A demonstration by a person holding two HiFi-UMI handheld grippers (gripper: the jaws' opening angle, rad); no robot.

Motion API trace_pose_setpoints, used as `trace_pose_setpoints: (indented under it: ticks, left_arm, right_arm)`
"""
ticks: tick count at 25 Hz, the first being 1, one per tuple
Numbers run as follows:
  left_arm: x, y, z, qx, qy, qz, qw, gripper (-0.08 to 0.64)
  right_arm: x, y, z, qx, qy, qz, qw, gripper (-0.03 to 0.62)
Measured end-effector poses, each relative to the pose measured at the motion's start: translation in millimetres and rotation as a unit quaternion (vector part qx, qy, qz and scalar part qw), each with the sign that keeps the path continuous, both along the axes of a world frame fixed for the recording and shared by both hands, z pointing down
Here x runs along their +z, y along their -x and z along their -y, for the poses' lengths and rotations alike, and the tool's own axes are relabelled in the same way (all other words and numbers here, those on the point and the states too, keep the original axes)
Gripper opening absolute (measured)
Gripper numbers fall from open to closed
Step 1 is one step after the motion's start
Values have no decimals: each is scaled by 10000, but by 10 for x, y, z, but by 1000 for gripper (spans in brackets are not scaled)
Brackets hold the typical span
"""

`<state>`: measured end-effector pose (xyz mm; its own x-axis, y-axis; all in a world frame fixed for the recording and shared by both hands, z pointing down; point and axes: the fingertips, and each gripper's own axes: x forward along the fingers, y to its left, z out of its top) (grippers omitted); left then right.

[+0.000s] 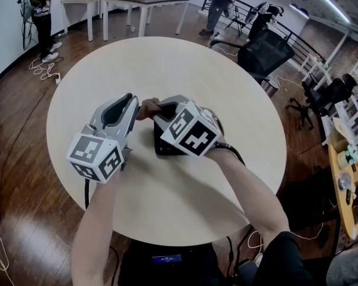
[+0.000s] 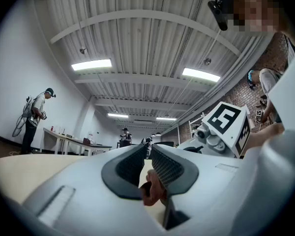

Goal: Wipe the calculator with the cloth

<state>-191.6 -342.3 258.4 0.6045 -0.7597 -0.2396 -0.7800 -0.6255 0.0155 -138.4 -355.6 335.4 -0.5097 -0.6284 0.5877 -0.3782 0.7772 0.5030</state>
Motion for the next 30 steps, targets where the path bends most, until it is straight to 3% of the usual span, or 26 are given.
trace_pose_setpoints:
  ticks: [3, 7, 14, 16, 18, 21, 25, 27, 30]
  left_arm:
    - [22, -38, -19, -42, 48, -51, 10000, 52]
    - [27, -53, -3, -53, 95, 22, 9999, 52]
    - [2, 11, 26, -47, 174, -232, 9996, 52]
    - [10, 60, 39, -24, 208, -311, 9993, 49]
    - [20, 121, 37, -8, 233, -365, 9991, 46]
    - [35, 144, 30, 4, 231, -375, 9990, 44]
    - [39, 105, 33, 49, 216, -361, 9991, 41]
    - [30, 112, 31, 50, 219, -397, 9990, 41]
    - [12, 132, 27, 45, 228, -473, 9986, 37]
  right_arm:
    - [110, -67, -15, -75, 138, -178, 9997, 51]
    - [107, -425, 24, 274, 310, -87, 9991, 51]
    - [171, -1567, 137, 1421, 498, 146, 9885, 51]
    - [137, -1727, 162, 1698, 450, 244, 9842, 51]
    - [44, -1594, 142, 1621, 353, 403, 9853, 51]
    - [-70, -992, 50, 905, 255, 554, 9940, 51]
    - [-43, -211, -23, 35, 136, 231, 9996, 51]
    - [32, -48, 9, -142, 81, -72, 9998, 51]
    - [133, -146, 36, -50, 232, -192, 9995, 51]
